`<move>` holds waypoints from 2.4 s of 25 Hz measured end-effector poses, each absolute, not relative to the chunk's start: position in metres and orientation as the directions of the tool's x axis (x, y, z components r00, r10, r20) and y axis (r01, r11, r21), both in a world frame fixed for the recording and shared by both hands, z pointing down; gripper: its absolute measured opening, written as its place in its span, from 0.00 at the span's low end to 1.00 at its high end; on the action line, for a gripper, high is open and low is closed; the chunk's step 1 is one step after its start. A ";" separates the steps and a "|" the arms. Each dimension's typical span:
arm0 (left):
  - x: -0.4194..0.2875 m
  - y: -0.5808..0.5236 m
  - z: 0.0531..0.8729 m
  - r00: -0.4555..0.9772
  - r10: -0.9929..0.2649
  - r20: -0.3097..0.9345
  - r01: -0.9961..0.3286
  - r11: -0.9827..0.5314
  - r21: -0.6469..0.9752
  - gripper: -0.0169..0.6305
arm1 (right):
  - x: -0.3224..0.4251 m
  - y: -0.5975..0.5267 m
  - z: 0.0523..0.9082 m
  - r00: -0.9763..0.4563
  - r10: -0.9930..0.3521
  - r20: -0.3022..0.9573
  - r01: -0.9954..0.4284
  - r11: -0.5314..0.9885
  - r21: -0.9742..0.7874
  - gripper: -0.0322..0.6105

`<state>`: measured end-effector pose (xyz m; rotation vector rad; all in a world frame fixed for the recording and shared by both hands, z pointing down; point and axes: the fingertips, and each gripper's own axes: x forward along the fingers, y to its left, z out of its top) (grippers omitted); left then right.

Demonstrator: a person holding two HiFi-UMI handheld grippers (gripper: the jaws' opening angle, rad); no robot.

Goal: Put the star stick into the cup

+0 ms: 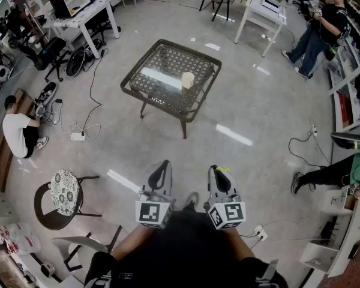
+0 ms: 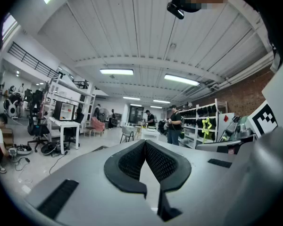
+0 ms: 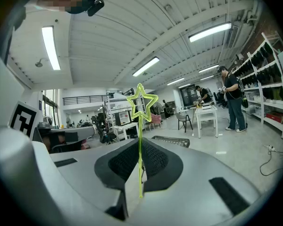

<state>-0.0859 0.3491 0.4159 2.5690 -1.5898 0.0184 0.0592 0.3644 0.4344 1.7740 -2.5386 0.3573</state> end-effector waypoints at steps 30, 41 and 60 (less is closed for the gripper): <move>-0.009 0.348 0.404 0.372 -0.927 0.051 -0.927 -0.368 0.075 0.05 | 0.134 0.363 0.436 -0.413 -0.905 0.105 -0.902 0.391 -0.182 0.08; 0.003 0.325 0.417 0.349 -0.935 0.063 -0.935 -0.344 0.083 0.05 | 0.149 0.334 0.454 -0.421 -0.899 0.118 -0.898 0.395 -0.191 0.08; -0.020 0.156 0.435 0.379 -0.921 0.088 -0.923 -0.371 0.098 0.05 | 0.120 0.176 0.465 -0.410 -0.897 0.163 -0.907 0.382 -0.178 0.08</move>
